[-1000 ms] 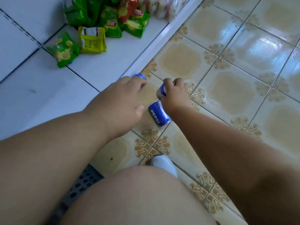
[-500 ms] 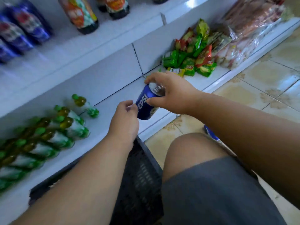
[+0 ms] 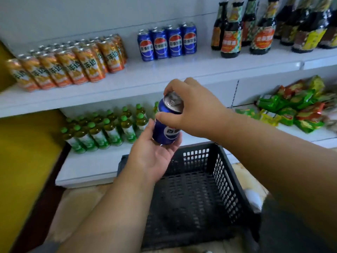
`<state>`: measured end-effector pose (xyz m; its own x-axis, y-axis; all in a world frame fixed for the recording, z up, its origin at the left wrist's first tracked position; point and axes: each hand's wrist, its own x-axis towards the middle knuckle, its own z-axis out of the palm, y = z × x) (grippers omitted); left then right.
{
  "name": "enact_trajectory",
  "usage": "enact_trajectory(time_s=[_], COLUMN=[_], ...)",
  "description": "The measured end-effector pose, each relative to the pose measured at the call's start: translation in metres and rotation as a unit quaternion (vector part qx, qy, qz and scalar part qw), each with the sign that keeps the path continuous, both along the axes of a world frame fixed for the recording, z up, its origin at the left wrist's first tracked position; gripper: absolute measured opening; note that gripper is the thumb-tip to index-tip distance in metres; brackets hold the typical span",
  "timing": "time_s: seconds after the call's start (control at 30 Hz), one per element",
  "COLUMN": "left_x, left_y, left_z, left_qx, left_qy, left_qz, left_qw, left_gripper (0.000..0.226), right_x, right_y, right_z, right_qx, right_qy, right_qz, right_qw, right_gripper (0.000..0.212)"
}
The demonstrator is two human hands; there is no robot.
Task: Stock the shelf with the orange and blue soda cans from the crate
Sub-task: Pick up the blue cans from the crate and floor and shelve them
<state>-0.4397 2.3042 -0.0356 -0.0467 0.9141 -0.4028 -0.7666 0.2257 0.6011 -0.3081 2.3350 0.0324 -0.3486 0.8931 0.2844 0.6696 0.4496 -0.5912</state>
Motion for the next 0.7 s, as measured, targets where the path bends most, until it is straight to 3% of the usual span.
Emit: enact_trajectory(time_s=[0.13, 0.27, 0.53, 0.7], left_x=[-0.043, -0.077, -0.113, -0.130], left_y=[-0.004, 0.004, 0.052, 0.070], left_z=[-0.003, -0.016, -0.032, -0.029], left_qx=[0.013, 0.011, -0.012, 0.010], left_qy=[0.018, 0.048, 0.059, -0.018], left_qz=[0.009, 0.002, -0.037, -0.033], left_qw=[1.000, 0.999, 0.998, 0.999], left_gripper=[0.036, 0.043, 0.069, 0.070], right_x=[-0.042, -0.071, -0.118, -0.148], right_y=[-0.003, 0.006, 0.058, 0.079], right_z=[-0.010, -0.026, -0.055, -0.057], right_qx=[-0.006, -0.085, -0.127, -0.123], right_qy=[0.043, 0.125, 0.185, 0.237], right_qz=[0.017, 0.048, 0.069, 0.029], right_qw=[0.999, 0.987, 0.972, 0.963], right_gripper=[0.048, 0.053, 0.087, 0.100])
